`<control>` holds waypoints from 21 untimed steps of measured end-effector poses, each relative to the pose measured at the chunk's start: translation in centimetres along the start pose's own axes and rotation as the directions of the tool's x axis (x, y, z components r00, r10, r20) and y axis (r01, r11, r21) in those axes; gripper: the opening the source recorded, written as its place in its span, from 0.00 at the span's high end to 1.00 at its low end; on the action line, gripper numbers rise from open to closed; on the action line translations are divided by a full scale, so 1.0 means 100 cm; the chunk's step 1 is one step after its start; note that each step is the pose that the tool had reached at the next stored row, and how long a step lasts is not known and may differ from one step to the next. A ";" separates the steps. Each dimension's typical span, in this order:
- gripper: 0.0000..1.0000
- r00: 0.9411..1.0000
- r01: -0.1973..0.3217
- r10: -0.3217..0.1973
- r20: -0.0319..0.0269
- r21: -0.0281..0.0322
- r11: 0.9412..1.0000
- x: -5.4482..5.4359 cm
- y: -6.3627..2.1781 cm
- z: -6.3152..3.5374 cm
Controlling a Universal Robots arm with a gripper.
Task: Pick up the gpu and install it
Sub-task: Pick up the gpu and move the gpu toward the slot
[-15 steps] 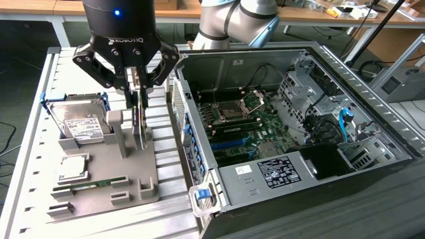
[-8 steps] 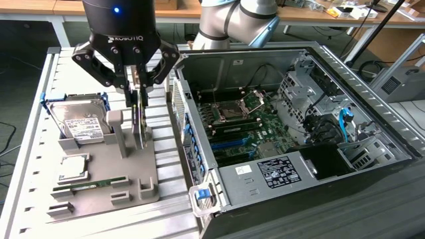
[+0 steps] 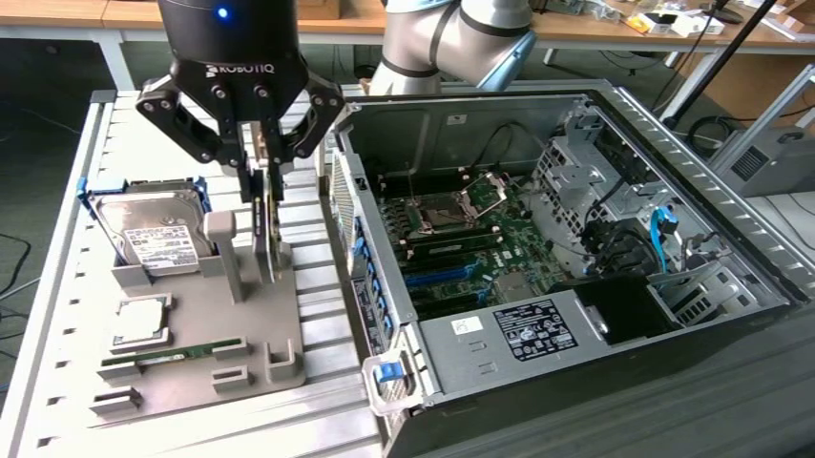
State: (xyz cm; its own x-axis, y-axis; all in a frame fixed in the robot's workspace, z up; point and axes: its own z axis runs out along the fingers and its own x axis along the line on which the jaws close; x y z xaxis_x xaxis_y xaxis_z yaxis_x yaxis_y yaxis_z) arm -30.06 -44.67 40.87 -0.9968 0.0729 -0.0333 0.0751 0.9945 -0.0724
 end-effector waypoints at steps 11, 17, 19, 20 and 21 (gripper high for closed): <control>0.73 1.000 0.000 0.000 0.000 0.000 1.000 0.000 -0.0003 -0.0046; 0.73 1.000 0.000 0.000 0.000 0.000 1.000 0.000 -0.0006 -0.0078; 0.73 1.000 0.000 0.000 0.000 0.000 1.000 0.000 -0.0008 -0.0113; 0.73 1.000 0.000 0.000 0.000 0.000 1.000 0.000 -0.0010 -0.0134; 0.73 1.000 0.000 0.000 0.000 0.000 1.000 0.000 -0.0011 -0.0147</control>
State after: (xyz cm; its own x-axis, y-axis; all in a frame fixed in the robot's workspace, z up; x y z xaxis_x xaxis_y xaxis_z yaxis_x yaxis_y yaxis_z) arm -30.06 -44.67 42.34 -0.9968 0.0729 -0.0334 0.0751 0.9945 -0.0724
